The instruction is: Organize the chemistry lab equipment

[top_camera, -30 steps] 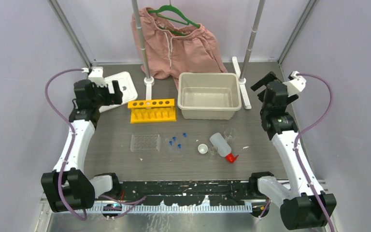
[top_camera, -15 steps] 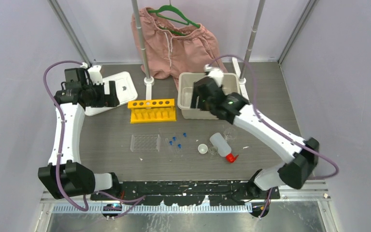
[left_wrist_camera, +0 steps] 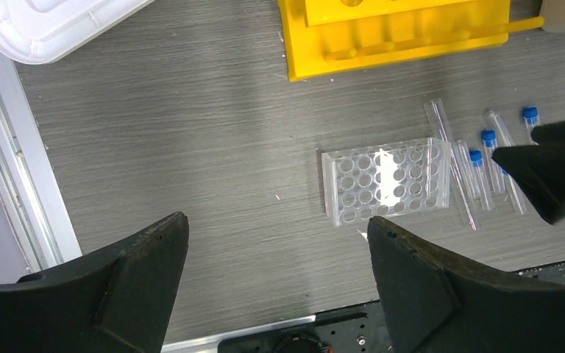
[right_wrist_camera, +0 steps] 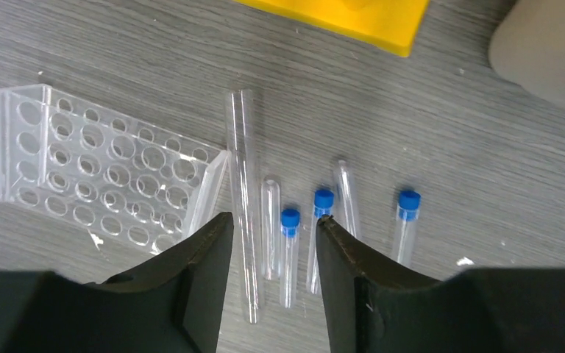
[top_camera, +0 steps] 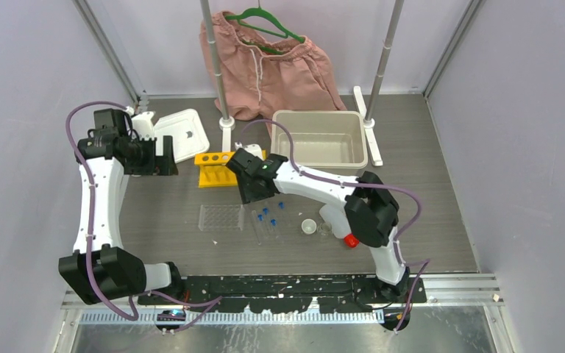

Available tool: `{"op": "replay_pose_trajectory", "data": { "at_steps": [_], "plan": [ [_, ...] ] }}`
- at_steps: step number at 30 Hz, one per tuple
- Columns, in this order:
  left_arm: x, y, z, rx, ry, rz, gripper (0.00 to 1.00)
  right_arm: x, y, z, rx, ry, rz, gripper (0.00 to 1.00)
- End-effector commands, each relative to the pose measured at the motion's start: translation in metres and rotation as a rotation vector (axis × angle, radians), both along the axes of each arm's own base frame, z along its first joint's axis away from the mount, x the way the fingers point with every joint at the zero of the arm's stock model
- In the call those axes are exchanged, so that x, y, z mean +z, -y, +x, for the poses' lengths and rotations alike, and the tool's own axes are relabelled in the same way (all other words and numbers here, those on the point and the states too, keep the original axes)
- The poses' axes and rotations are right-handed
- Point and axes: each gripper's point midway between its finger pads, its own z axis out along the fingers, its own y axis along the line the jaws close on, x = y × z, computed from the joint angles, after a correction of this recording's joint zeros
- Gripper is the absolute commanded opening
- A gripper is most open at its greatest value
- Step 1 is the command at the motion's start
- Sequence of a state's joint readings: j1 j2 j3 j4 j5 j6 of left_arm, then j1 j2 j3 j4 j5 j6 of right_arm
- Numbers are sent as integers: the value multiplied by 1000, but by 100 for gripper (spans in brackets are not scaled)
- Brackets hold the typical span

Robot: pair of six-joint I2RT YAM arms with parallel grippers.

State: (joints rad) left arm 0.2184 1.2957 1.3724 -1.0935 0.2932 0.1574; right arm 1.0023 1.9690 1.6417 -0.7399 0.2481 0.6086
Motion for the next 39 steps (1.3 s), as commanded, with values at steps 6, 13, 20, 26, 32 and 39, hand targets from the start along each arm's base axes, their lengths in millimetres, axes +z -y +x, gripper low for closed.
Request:
{"op": "replay_pose_trajectory", "data": {
  "at_steps": [6,13,20,26,32,39],
  "plan": [
    [23,7,-8,-56,71,-1,88,-9,-38,15,28,-20,63,47],
    [25,8,-11,-78,85,4,85,-30,-48,20,33,-40,43,45],
    [28,11,-14,-90,105,4,84,-46,-52,26,25,-37,26,41],
    [31,12,-17,-98,117,6,84,-59,-55,29,10,-36,18,39],
    [36,14,-20,-106,127,4,85,-60,-50,30,-1,-18,0,25],
    [44,23,-25,-140,128,-30,89,11,-47,40,-23,93,83,14]
  ]
}}
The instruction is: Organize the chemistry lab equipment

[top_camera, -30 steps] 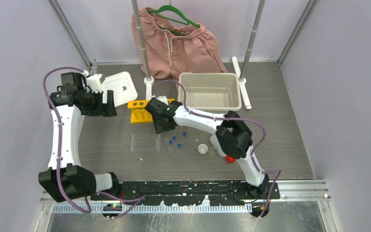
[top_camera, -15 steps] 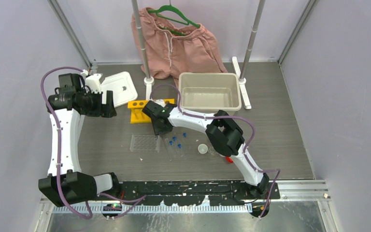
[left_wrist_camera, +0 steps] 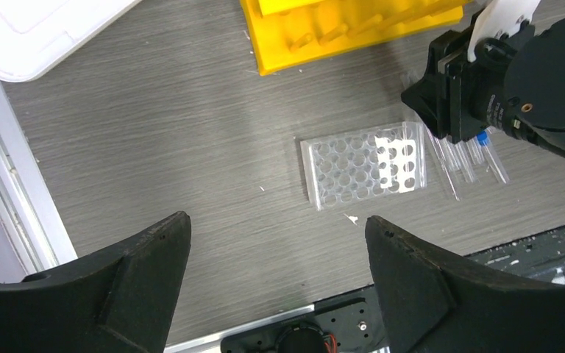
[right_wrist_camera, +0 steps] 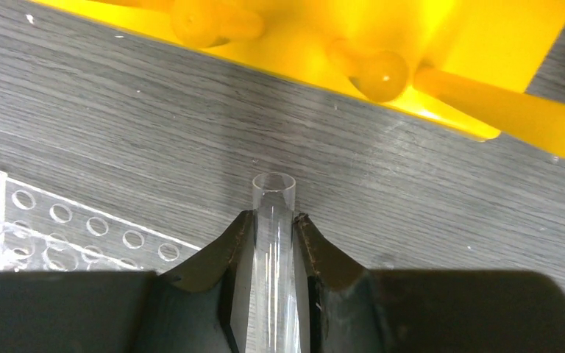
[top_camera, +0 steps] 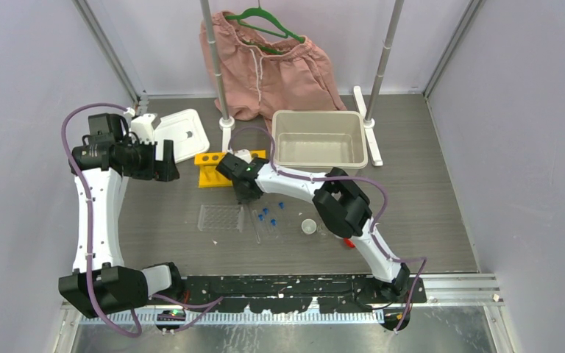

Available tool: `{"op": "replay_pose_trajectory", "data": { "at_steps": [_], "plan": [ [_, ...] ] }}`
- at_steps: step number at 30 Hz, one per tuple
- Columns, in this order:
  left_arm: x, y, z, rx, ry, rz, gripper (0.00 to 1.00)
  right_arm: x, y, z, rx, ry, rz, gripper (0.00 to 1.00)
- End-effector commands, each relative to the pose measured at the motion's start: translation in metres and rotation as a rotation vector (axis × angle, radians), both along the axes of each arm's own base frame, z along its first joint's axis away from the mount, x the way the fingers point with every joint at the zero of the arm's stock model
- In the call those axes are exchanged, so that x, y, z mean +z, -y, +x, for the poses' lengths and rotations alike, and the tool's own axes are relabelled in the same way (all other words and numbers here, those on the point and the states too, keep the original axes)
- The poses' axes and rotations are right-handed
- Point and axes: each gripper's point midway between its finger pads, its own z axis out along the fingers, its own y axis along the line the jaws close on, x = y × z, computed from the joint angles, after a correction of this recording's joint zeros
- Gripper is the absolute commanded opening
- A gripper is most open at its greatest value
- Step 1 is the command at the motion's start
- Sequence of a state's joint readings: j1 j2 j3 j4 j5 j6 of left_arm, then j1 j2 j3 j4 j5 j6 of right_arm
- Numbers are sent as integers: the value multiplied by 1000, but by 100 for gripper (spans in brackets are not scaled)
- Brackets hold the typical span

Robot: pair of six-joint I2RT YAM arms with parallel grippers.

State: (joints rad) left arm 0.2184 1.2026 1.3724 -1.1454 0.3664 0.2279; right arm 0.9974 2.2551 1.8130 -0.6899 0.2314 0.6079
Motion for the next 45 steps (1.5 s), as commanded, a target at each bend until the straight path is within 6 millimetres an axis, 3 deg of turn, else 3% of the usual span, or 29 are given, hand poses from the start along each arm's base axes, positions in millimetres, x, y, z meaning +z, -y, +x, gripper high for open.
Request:
{"op": "replay_pose_trajectory", "data": {
  "at_steps": [1,6,11,20,27,45],
  "plan": [
    [24,10,-6,-51,59,-29,90,99,-9,17,-31,159,158,14],
    [35,26,-16,-116,62,-94,93,185,-17,14,-43,251,333,11],
    [49,51,-25,-201,82,-206,93,258,-29,19,-78,367,508,9],
    [65,88,-37,-360,103,-420,83,339,-64,33,-129,551,713,7],
    [67,100,-42,-428,88,-512,68,366,-79,26,-124,585,816,6],
    [40,99,-35,-446,21,-544,33,375,-90,18,-125,529,920,5]
  ]
}}
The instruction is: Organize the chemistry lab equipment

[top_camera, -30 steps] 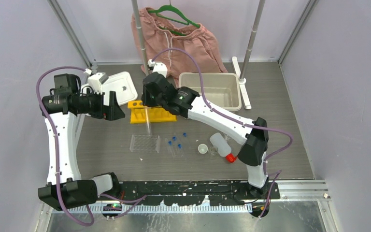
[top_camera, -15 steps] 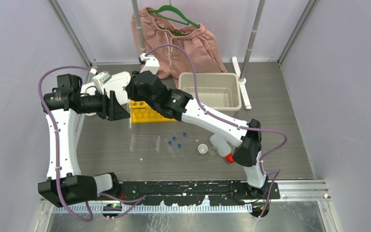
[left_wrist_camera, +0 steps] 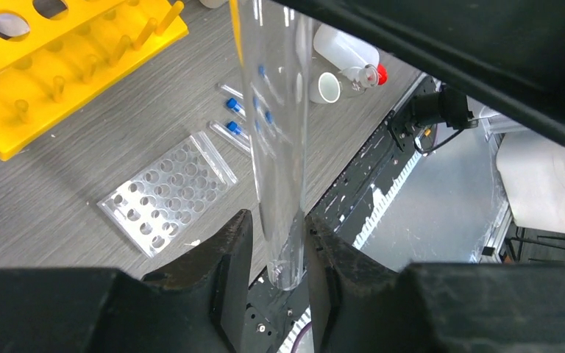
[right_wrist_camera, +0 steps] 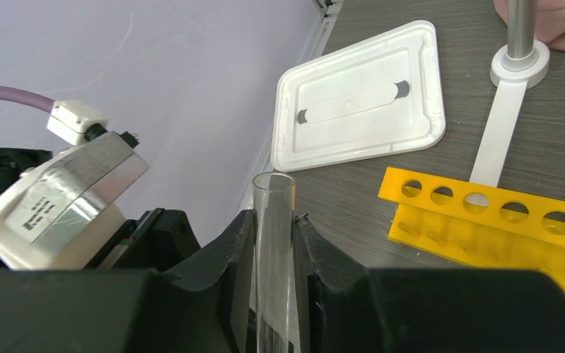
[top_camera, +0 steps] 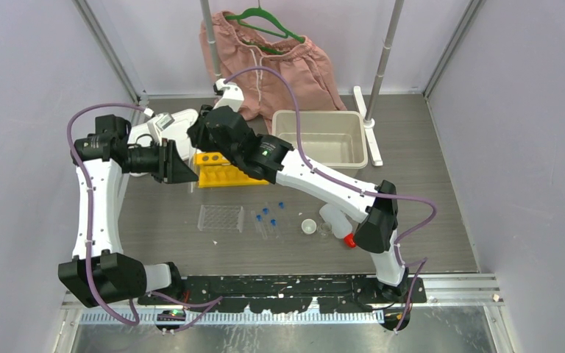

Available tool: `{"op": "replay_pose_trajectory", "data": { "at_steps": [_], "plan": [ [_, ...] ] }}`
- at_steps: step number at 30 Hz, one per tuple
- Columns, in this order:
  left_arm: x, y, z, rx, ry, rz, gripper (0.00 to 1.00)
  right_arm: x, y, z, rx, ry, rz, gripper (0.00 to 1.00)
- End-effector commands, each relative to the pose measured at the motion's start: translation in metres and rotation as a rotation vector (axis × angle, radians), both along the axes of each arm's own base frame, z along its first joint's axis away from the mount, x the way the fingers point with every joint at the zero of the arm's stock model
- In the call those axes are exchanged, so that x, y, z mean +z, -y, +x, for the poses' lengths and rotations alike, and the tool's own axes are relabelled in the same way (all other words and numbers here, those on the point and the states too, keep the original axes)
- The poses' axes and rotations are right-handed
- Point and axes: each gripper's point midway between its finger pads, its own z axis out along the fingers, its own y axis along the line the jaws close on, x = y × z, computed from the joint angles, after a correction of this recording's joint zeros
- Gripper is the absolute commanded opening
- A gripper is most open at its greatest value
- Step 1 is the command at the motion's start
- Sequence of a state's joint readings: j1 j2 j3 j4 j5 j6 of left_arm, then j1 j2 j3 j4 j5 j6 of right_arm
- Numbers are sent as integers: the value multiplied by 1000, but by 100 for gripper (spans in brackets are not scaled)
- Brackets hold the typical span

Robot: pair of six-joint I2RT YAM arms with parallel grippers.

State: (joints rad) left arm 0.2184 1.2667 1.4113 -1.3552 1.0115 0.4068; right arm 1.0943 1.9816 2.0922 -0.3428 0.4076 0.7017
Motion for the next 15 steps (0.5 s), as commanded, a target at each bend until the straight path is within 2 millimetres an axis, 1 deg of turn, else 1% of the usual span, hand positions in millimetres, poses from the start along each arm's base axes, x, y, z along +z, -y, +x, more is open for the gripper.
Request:
{"op": "replay_pose_trajectory", "data": {
  "at_steps": [1,4,5,7,8,9,10,11,13,14,15],
  "plan": [
    [1,3,0,-21,18,-30,32,46,-2,-4,11,35,140,5],
    [-2,2,2,-17,14,-26,31,49,0,-7,19,35,143,5],
    [-3,2,3,-17,14,-25,29,49,0,-7,21,36,141,5],
    [-2,2,3,-20,15,-27,19,49,0,-9,31,37,135,6],
    [-2,2,3,-22,18,-27,10,48,0,-10,36,34,132,10],
    [-1,2,3,-24,23,-26,3,46,-1,-11,44,31,125,16],
    [0,2,3,-23,30,-23,0,44,0,-12,49,27,116,24],
    [0,1,3,-22,42,-16,0,42,0,-13,56,20,101,34],
    [0,0,3,-22,69,0,0,36,3,-15,88,-8,67,50],
    [1,0,2,-27,87,7,0,31,6,-16,110,-30,46,55],
    [1,0,1,-33,105,14,0,28,8,-18,135,-53,29,58]
  ]
}}
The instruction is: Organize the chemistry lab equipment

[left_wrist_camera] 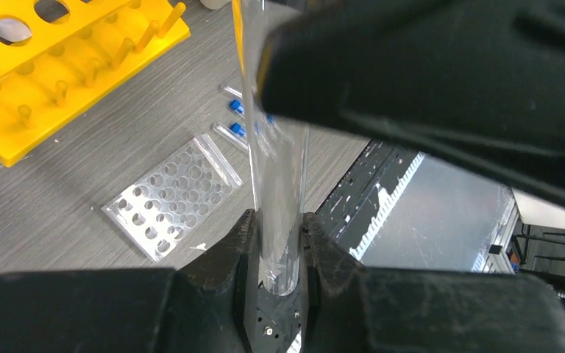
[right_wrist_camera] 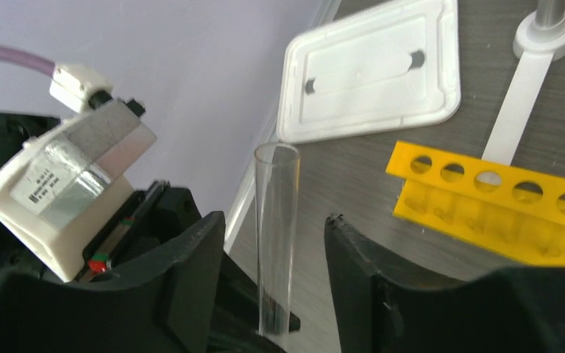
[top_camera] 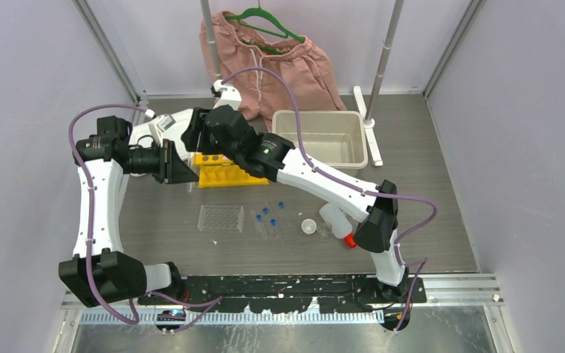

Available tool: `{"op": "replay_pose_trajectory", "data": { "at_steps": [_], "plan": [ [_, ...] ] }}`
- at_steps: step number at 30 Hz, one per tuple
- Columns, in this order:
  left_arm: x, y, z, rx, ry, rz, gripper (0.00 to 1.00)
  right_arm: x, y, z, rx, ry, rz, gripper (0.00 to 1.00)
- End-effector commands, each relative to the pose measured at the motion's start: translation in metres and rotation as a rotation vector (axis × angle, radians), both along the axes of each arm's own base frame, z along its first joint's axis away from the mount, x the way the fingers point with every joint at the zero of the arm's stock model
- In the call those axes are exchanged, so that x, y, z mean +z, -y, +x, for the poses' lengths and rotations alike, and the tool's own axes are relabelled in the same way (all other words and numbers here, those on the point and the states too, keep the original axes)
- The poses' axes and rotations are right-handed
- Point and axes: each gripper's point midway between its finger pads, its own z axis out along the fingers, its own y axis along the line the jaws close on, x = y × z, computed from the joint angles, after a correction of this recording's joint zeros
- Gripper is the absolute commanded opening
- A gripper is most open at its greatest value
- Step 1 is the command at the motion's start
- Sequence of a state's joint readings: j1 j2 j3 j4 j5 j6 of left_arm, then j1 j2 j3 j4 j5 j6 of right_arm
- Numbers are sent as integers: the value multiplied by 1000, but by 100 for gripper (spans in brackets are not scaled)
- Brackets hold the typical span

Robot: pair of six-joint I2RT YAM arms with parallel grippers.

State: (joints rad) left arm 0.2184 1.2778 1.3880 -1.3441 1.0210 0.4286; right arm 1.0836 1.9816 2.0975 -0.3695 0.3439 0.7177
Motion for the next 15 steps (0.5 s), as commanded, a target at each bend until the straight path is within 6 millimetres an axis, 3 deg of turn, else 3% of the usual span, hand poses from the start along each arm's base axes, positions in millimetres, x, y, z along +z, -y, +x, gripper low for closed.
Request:
{"op": "replay_pose_trajectory", "data": {
  "at_steps": [1,5,15],
  "plan": [
    [8,0,-3,-26,127,24,0,26,12,-17,129,-52,10,60],
    [11,1,-7,-44,221,49,0,9,19,-26,268,-168,-36,61],
    [10,2,-14,-78,329,89,0,11,13,-42,477,-228,-43,55]
  ]
}}
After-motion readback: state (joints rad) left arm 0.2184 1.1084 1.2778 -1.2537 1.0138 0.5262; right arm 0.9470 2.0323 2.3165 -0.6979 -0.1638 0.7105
